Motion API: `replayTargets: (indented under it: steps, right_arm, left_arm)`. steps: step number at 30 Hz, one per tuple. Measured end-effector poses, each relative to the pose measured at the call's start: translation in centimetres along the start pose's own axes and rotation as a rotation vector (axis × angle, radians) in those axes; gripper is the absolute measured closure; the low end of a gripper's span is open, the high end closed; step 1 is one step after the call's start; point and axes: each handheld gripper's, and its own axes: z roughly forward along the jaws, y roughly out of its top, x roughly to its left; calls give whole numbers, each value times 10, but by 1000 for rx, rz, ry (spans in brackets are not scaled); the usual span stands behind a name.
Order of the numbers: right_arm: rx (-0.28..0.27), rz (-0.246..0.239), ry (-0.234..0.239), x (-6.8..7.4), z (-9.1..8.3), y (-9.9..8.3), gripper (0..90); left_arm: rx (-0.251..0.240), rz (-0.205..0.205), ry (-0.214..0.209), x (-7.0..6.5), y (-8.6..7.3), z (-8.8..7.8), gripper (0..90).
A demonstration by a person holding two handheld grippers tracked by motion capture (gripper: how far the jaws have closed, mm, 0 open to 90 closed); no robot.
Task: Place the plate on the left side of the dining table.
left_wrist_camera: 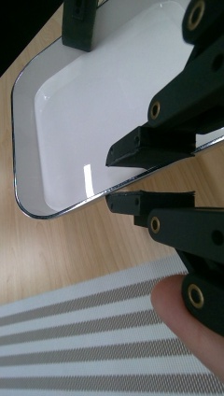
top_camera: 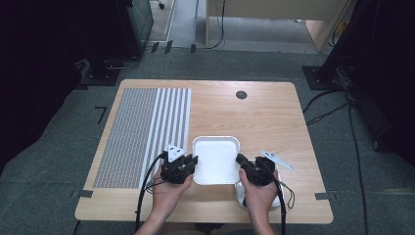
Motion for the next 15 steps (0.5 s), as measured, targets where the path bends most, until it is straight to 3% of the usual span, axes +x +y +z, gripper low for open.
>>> replayTargets:
  steps: [15]
  right_arm:
    - [18,-10,19,34,26,-3,890]
  left_arm:
    - [-15,-31,45,34,10,-13,802]
